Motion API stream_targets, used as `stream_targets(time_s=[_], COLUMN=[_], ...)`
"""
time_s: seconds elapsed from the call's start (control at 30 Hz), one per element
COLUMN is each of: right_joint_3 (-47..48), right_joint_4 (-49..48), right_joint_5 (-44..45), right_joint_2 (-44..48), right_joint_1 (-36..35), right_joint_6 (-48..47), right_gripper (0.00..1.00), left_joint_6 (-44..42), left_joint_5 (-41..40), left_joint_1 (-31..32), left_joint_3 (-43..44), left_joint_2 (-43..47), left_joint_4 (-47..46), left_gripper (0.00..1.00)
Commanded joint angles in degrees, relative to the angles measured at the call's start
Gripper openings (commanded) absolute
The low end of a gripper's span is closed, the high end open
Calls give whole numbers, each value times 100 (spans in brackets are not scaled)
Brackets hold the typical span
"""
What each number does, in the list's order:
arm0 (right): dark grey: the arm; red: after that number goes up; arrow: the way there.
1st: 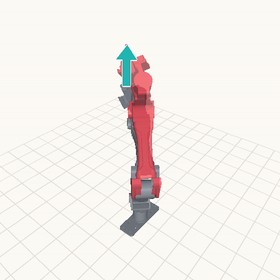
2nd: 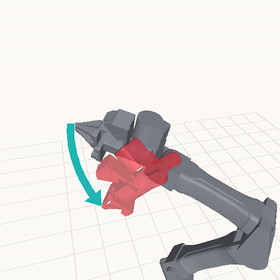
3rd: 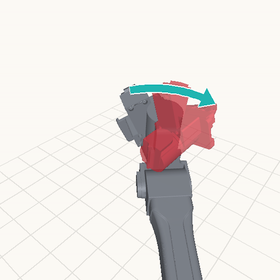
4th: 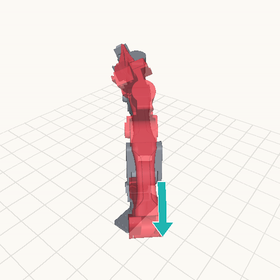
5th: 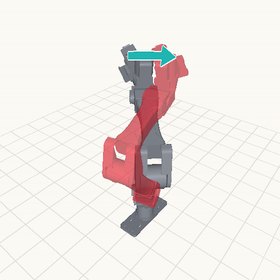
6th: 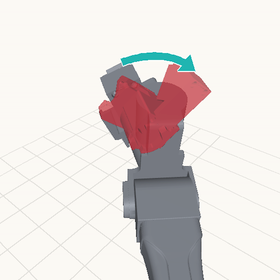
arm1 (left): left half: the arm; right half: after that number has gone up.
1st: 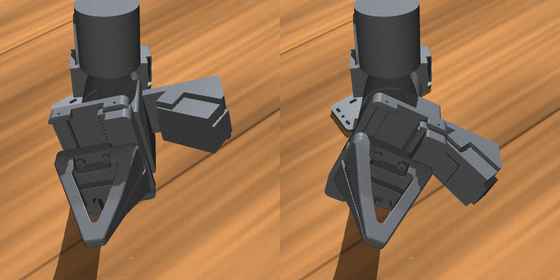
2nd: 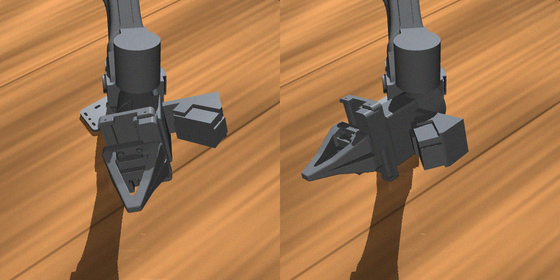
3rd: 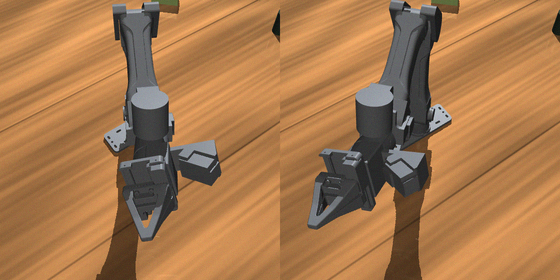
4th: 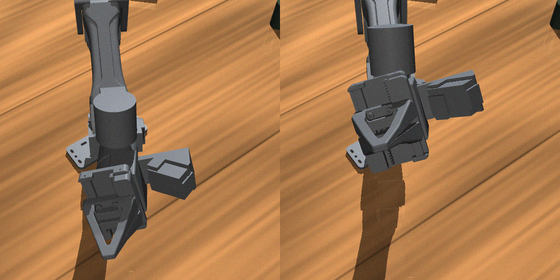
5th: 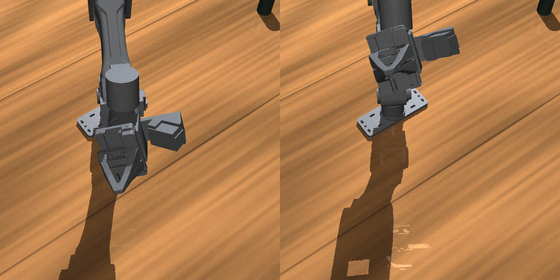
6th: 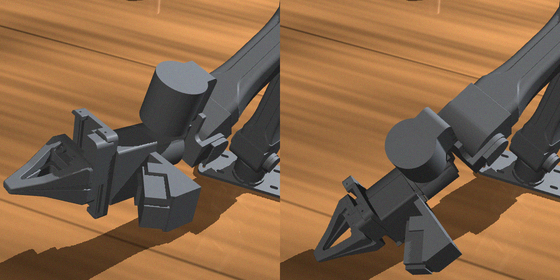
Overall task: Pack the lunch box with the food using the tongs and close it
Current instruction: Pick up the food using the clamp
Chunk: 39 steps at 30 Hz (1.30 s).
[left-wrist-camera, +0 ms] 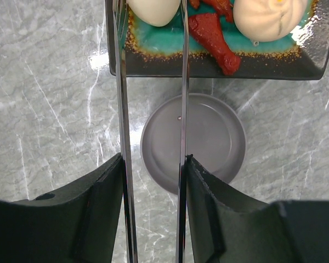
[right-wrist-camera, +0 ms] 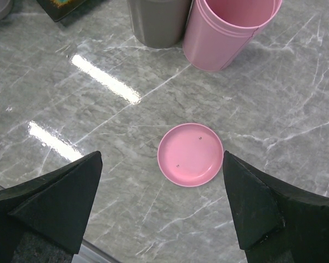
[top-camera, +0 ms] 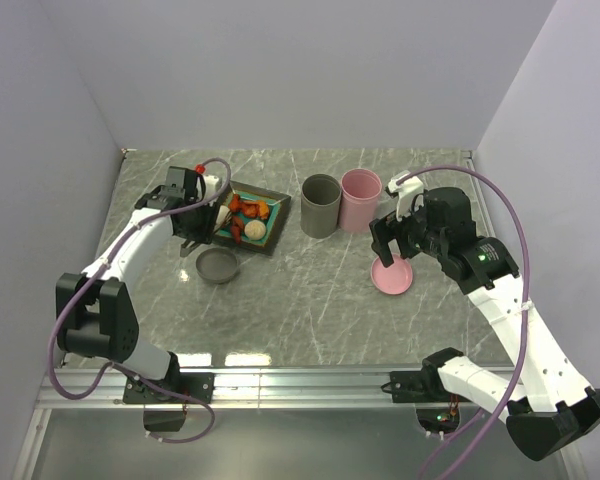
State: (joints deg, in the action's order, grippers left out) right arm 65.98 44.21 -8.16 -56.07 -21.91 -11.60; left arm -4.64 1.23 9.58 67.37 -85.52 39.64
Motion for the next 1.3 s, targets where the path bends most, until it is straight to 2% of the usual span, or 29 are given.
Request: stream_targets(time_s=[0.0, 0.37, 0.67, 0.9, 1.03, 1.13, 1.17, 1.27], right_joint_3=[3, 38, 65, 240, 284, 345, 363, 425], right_joint_4=[-105, -96, -96, -88, -44, -44, -44, -52], right_joint_5=[-19, -27, -10, 69, 60, -45, -88, -291], right_joint_2=[70, 61, 79, 141, 211, 263, 272, 342], right_joint_1=[38, 29, 20, 64, 134, 327, 415, 758], right_joint_6=[-36, -80, -71, -132, -80, 51, 96, 263], right_gripper=[97, 97, 97, 98, 98, 98, 99, 99], left_joint_6=[86, 60, 69, -27, -98, -150, -177, -159], left_joint_5=[-80, -106, -106, -62, 183, 692, 1085, 1552], left_joint_1=[52, 61, 61, 61, 70, 105, 166, 516], left_joint_3=[206, 267, 425, 768, 1110, 1365, 1514, 1821], left_joint_2=[-70, -246, -71, 456, 685, 939, 1071, 1221], left_joint_4=[-237, -308, -71, 369, 703, 773, 730, 624], left_gripper=[51, 50, 34, 32, 29, 29, 30, 32])
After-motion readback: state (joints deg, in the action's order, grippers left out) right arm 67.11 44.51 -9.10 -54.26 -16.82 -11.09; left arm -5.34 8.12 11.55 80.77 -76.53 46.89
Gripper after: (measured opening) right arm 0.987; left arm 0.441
